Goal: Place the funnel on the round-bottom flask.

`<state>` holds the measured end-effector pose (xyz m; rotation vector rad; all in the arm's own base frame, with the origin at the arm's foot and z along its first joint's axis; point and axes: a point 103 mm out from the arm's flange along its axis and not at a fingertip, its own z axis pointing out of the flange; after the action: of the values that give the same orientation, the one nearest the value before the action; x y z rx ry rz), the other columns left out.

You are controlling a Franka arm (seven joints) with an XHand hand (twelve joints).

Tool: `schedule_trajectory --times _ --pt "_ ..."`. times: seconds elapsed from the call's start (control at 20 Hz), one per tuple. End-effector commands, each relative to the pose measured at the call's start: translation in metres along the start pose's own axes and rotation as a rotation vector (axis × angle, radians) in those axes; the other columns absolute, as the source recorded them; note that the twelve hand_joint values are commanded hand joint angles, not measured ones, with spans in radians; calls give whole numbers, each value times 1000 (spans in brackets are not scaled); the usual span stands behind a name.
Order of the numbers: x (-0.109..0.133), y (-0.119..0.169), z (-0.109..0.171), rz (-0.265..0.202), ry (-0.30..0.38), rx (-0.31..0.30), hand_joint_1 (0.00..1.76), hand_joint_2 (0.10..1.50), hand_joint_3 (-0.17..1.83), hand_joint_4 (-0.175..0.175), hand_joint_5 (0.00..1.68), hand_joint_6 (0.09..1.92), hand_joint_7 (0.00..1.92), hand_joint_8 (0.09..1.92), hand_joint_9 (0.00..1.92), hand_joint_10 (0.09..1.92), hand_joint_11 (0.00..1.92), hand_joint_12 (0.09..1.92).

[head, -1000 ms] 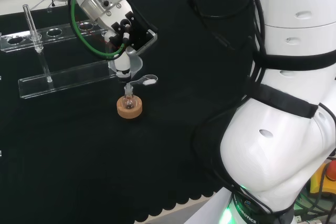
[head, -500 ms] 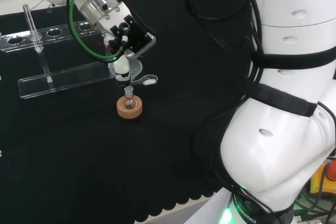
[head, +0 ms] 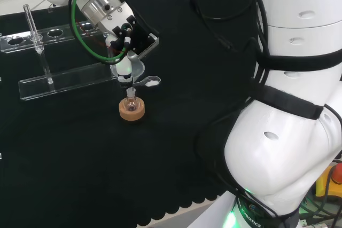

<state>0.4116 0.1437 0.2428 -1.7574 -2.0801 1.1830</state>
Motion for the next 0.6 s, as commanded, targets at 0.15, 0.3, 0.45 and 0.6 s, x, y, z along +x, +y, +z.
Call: schedule_trajectory --times 0.15,0.3,0.45,0.6 --pt "6 6 1 -3 -10 16 1000 620 1083 -43 473 622 507 617 862 410 615 1266" --pt "6 8 4 -8 -5 21 999 620 1083 -44 471 621 504 617 860 409 615 1266" --pt "3 4 0 -5 -8 14 981 596 1081 -47 437 578 476 617 839 409 611 1267" --pt "4 3 -1 4 -16 22 906 545 959 -58 354 329 367 653 746 464 572 1287"
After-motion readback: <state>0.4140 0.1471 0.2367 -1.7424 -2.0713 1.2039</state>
